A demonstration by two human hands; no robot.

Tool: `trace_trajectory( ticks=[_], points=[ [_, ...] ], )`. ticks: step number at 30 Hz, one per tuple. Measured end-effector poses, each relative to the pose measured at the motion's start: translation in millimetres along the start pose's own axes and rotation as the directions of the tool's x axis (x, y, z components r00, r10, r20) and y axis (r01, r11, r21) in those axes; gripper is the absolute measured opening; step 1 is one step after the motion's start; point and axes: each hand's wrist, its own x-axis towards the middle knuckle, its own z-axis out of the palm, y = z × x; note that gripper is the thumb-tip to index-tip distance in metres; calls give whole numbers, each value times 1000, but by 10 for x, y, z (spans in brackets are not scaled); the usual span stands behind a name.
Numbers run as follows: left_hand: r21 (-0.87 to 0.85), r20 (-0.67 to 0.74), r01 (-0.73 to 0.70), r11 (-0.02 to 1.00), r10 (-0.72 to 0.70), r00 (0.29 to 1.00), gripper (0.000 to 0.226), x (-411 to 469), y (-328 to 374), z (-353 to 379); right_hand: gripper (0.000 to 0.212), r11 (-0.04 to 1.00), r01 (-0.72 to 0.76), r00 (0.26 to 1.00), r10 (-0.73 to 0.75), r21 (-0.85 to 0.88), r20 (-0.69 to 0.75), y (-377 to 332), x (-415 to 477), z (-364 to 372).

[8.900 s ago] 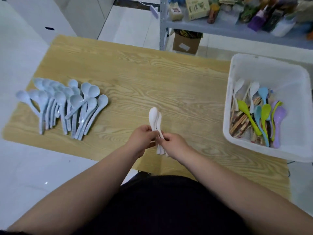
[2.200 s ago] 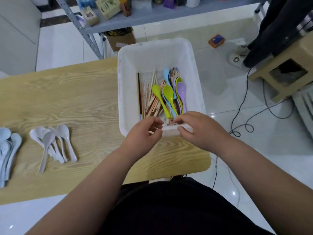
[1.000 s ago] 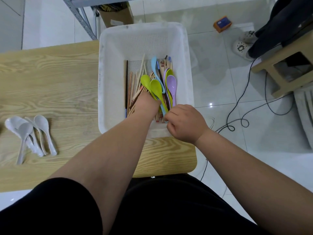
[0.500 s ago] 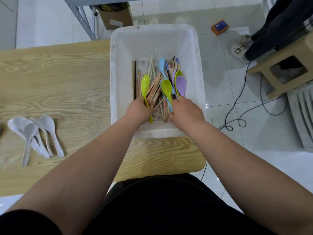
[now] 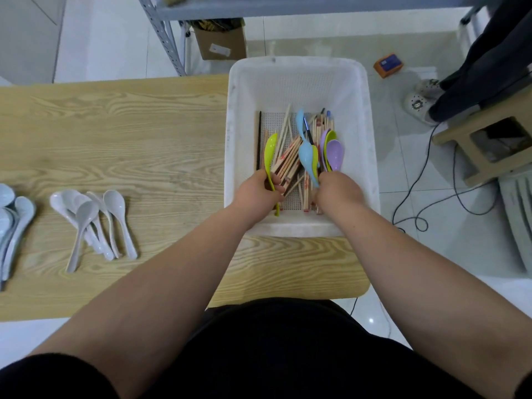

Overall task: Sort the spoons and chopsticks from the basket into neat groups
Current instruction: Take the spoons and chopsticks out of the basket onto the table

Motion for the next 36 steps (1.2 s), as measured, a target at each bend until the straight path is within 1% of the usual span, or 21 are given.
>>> trace_trajectory(
  ticks=[2, 3, 5, 7, 9, 11, 13, 17, 20, 22, 24, 27, 29, 31, 33, 34, 36],
  points=[
    [-28, -27, -43, 999, 42, 999, 23, -66, 28, -15, 21, 988, 67, 996, -57, 137, -75, 18, -76, -56],
    [-41, -39, -69, 997, 67, 997, 21, -102, 44, -32, 24, 972, 112, 989, -89, 207, -116, 15, -132, -97],
    [-49, -51, -124, 991, 121, 991, 19, -211, 92, -70, 20, 912, 190, 977, -138, 364, -166, -13, -276, -199],
    [-68, -41, -160, 985, 157, 987, 20, -360, 136, -114, 16, 815, 240, 969, -171, 528, -176, -71, -436, -272],
    [-116, -30, -177, 977, 175, 984, 24, -564, 179, -146, 13, 701, 264, 963, -230, 662, -141, -159, -596, -318],
    [-116, -25, -197, 973, 196, 980, 28, -781, 201, -180, 7, 576, 260, 949, -302, 775, -94, -268, -720, -323],
    [-123, -47, -208, 970, 204, 978, 30, -980, 191, -229, 13, 508, 257, 928, -368, 822, -63, -395, -801, -303],
    [-150, -167, -188, 971, 163, 972, 29, -1310, 99, -379, 16, 472, 287, 873, -487, 834, -25, -667, -889, -221],
    [-182, -254, -165, 969, 115, 960, 31, -1509, -36, -536, 23, 475, 331, 839, -543, 815, -24, -911, -973, -129],
    [-208, -292, -146, 967, 82, 953, 32, -1605, -159, -658, 24, 467, 355, 813, -581, 810, -22, -1096, -1045, -45],
    [-239, -312, -125, 963, 46, 949, 33, -1682, -303, -795, 23, 472, 387, 784, -621, 792, -13, -1290, -1131, 65],
    [-207, -314, -64, 976, -4, 949, 32, -1722, -557, -1051, 21, 517, 412, 763, -646, 751, 26, -1590, -1227, 305],
    [-145, -316, -2, 989, -44, 948, 30, -1657, -755, -1258, 18, 599, 385, 779, -618, 702, 100, -1778, -1222, 510],
    [-1, -306, 86, 996, -82, 948, 26, -1526, -948, -1469, 17, 705, 332, 801, -562, 627, 208, -1952, -1168, 736],
    [111, -275, 147, 983, -112, 955, 24, -1358, -1130, -1656, 14, 780, 253, 827, -482, 573, 291, -2118, -1100, 953],
    [140, -261, 165, 976, -124, 957, 24, -1260, -1213, -1738, 14, 803, 212, 846, -437, 557, 307, -2193, -1061, 1054],
    [184, -235, 184, 966, -138, 962, 25, -1053, -1349, -1883, 21, 843, 166, 889, -352, 511, 292, -2328, -975, 1234]
  ],
)
